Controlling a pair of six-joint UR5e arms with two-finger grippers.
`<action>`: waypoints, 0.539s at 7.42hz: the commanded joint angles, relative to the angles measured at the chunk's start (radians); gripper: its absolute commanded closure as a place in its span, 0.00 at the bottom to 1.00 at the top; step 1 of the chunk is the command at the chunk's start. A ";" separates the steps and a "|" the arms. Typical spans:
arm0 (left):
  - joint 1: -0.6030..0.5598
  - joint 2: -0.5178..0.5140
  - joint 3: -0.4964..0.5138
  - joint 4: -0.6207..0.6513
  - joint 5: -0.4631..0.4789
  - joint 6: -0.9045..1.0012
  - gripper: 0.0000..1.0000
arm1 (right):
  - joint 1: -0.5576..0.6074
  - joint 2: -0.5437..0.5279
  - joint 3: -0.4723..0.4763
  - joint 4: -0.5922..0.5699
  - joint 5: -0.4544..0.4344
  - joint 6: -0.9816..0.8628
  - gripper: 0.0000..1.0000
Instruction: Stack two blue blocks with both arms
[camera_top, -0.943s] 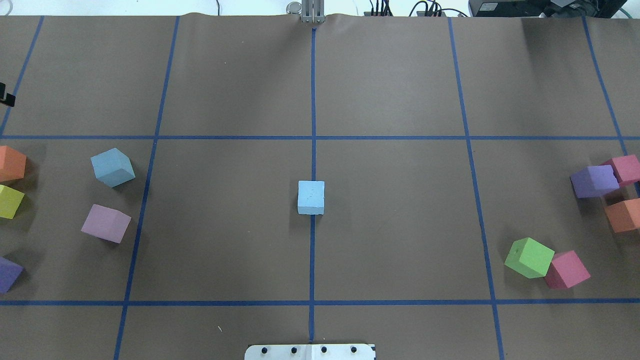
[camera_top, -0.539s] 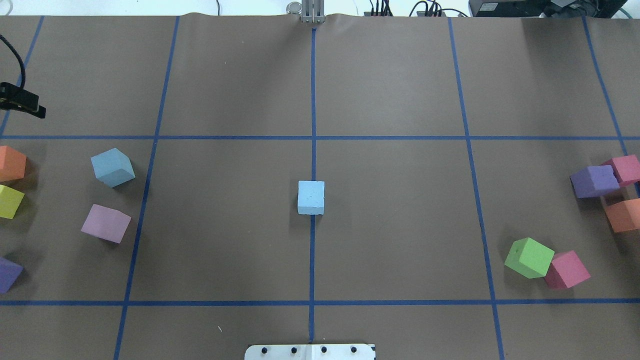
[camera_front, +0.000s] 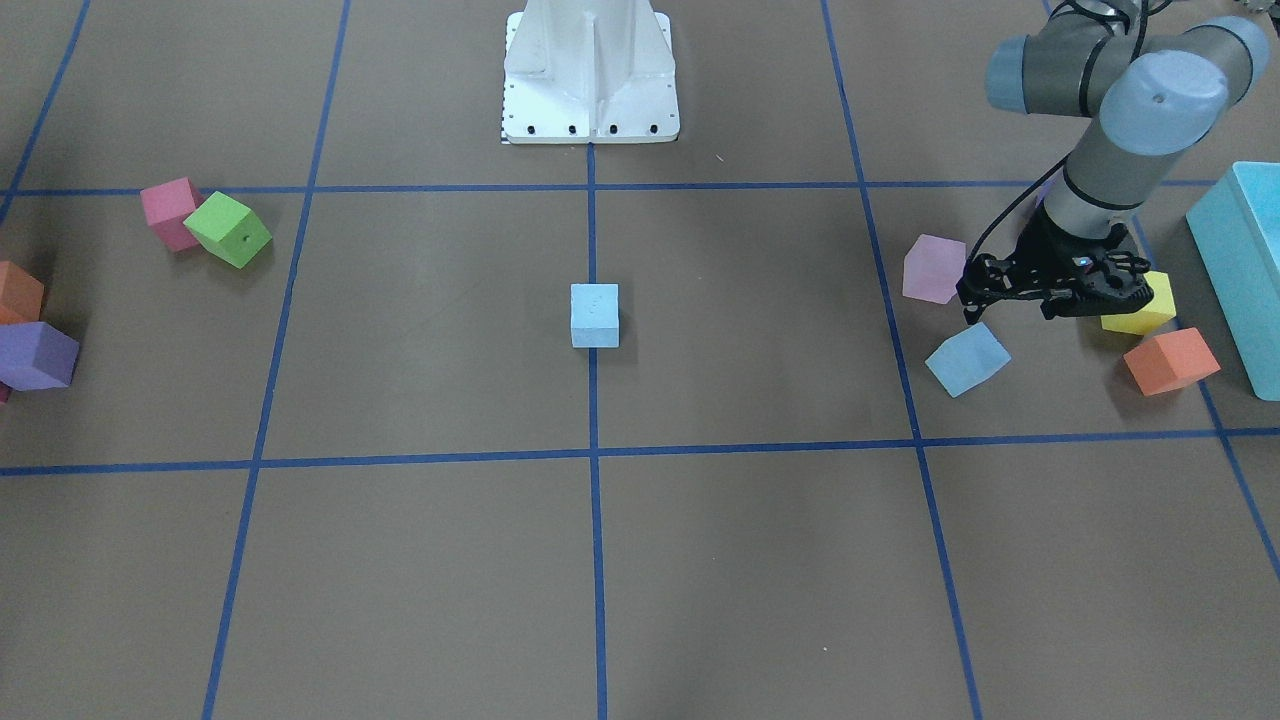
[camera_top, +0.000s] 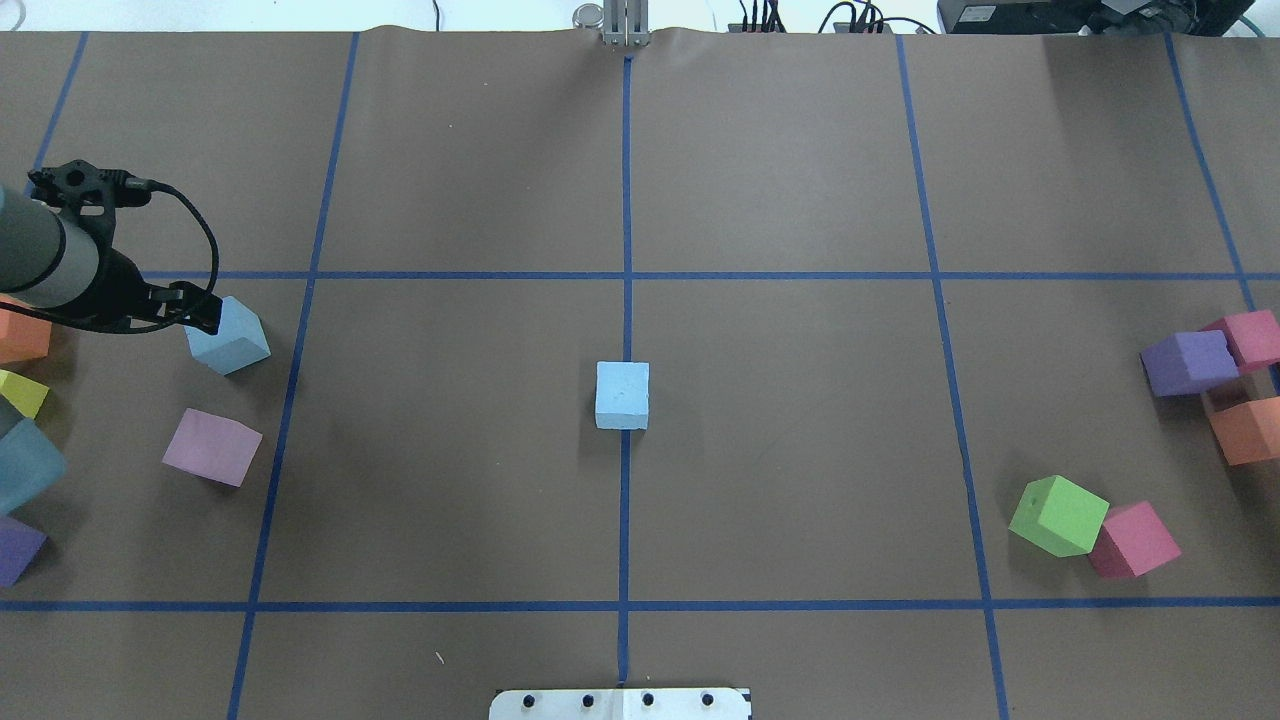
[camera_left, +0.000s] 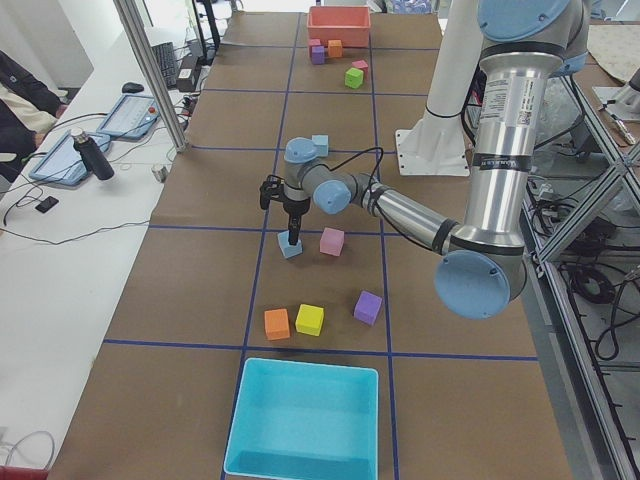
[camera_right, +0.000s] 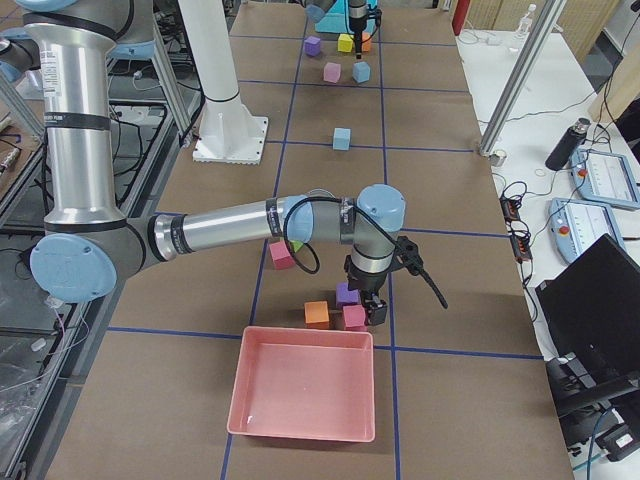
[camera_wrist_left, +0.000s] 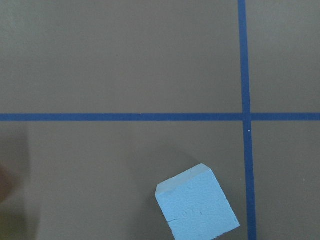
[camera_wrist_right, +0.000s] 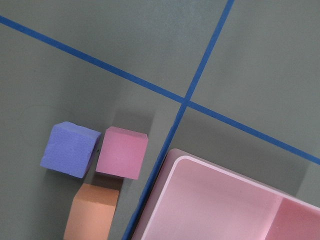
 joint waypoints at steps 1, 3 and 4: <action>0.014 -0.016 0.027 -0.002 -0.036 -0.038 0.02 | 0.000 -0.001 -0.002 0.000 -0.003 0.000 0.00; 0.014 -0.084 0.071 -0.003 -0.057 -0.238 0.02 | 0.000 0.001 -0.002 0.000 -0.003 0.003 0.00; 0.016 -0.091 0.094 -0.003 -0.057 -0.263 0.02 | 0.000 -0.001 -0.003 0.000 -0.003 0.005 0.00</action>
